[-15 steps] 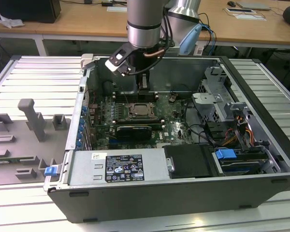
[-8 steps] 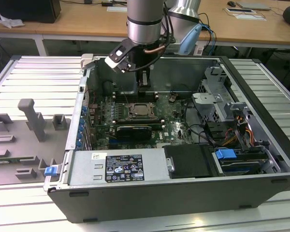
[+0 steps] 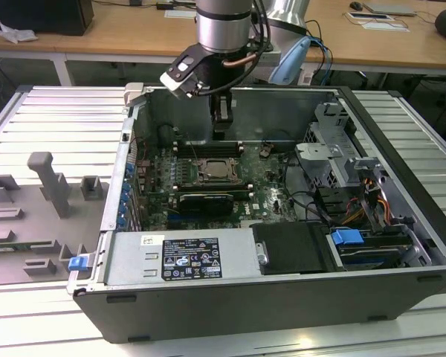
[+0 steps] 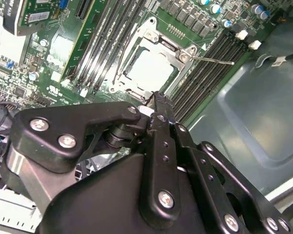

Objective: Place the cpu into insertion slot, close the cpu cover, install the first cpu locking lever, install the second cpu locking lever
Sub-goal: 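Install the first cpu locking lever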

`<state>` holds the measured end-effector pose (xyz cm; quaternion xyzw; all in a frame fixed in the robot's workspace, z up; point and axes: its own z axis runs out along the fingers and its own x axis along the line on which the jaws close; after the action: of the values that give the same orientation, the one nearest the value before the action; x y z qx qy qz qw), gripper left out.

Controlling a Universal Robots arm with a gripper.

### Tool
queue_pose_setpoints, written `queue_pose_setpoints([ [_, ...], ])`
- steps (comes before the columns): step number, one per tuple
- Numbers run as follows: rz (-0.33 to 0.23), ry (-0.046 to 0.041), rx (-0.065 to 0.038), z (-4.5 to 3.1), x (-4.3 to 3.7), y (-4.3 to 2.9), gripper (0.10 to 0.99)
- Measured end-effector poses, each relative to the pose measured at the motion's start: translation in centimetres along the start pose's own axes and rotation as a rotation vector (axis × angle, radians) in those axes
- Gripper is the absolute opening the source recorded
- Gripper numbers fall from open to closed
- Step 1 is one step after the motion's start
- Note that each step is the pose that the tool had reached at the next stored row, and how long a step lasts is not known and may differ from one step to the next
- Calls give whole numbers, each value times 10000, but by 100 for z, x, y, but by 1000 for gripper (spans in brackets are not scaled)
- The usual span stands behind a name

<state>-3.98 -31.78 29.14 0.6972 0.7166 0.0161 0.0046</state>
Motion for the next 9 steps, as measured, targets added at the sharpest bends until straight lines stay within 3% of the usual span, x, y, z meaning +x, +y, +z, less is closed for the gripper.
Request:
queue_pose_setpoints([
  [5,-785,22,13,0,0,0,106],
  [9,-1866,53,30,0,0,0,106],
])
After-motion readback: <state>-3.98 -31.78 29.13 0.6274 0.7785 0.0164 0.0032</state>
